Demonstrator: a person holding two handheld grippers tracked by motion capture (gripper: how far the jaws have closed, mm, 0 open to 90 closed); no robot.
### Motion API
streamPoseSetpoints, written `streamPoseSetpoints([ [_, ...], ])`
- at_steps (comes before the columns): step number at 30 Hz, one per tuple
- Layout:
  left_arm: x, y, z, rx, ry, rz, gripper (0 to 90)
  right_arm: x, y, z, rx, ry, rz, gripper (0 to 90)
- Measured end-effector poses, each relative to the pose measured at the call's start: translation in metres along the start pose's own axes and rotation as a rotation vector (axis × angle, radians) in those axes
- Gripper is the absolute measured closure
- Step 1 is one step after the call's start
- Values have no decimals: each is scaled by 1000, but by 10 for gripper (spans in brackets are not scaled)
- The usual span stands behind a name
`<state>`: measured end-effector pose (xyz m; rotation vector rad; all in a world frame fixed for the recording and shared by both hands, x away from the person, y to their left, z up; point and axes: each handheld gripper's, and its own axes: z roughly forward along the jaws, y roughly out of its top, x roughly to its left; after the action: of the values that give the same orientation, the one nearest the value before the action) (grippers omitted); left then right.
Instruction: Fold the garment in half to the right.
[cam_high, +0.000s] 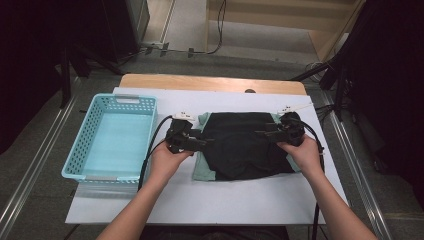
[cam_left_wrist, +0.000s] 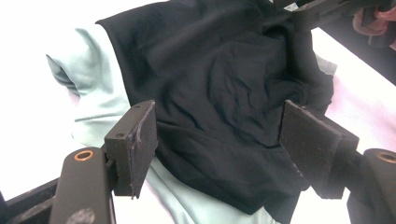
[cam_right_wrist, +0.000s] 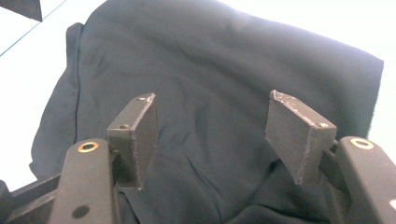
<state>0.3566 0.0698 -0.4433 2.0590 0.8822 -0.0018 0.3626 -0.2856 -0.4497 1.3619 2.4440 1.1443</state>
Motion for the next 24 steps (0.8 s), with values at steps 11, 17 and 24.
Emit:
streamPoseSetpoints([
  [11,-9,-7,-5,9,0,9,264,7,2,8,1,36,-11,330],
  [17,-7,-14,-6,20,18,6,247,8,5,11,6,40,-12,331],
  [24,-7,-21,-5,29,27,0,239,11,10,16,8,51,-23,330],
])
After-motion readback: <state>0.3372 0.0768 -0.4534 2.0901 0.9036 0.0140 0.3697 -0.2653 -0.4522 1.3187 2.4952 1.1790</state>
